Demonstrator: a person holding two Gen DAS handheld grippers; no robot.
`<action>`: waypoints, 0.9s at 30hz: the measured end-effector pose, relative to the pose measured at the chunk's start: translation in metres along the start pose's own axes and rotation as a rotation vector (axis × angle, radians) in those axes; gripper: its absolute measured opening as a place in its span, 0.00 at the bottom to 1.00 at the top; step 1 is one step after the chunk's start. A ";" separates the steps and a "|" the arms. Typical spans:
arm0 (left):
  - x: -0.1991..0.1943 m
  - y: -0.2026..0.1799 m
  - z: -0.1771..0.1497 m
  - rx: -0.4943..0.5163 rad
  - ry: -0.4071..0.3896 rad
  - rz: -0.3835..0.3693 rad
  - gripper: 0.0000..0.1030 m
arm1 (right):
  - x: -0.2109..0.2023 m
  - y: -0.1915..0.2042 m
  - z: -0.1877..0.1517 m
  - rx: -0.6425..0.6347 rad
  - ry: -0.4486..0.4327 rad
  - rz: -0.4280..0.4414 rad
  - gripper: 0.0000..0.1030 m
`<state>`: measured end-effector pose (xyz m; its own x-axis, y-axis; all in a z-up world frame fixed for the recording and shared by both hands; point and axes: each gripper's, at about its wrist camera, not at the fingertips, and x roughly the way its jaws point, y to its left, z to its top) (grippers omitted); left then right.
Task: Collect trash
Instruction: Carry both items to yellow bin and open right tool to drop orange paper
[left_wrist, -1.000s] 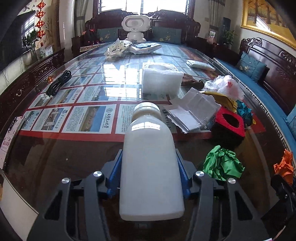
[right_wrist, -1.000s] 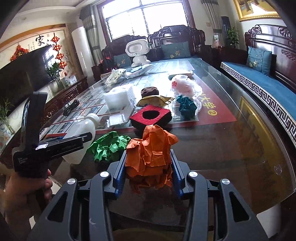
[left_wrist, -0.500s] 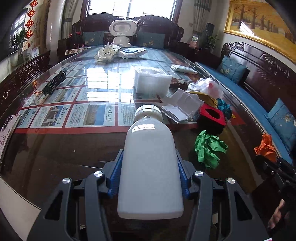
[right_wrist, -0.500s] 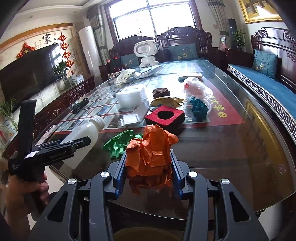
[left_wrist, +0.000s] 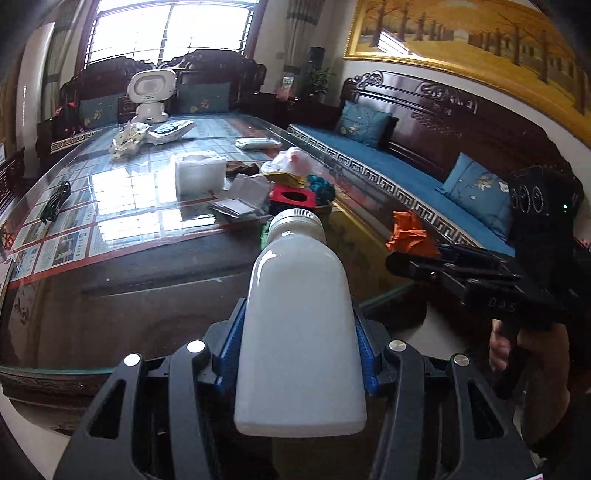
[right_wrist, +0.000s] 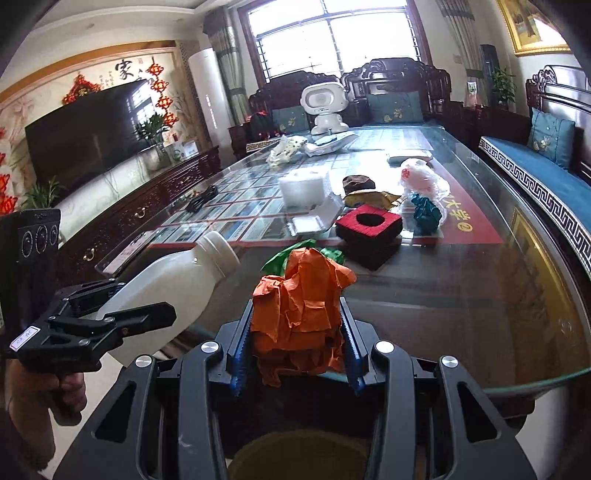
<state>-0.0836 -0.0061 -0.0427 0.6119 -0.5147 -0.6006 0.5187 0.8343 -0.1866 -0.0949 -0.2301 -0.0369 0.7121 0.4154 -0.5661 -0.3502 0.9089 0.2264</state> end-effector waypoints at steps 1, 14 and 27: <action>-0.005 -0.006 -0.005 0.014 0.000 -0.009 0.51 | -0.006 0.003 -0.006 -0.005 0.010 0.003 0.40; -0.027 -0.055 -0.088 0.101 0.106 -0.102 0.51 | -0.055 0.031 -0.109 0.008 0.137 -0.046 0.40; -0.035 -0.079 -0.120 0.167 0.150 -0.137 0.51 | -0.078 0.037 -0.131 0.004 0.082 -0.121 0.65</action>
<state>-0.2175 -0.0301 -0.1009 0.4401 -0.5757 -0.6892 0.6898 0.7081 -0.1511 -0.2432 -0.2332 -0.0886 0.6966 0.2984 -0.6524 -0.2620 0.9524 0.1558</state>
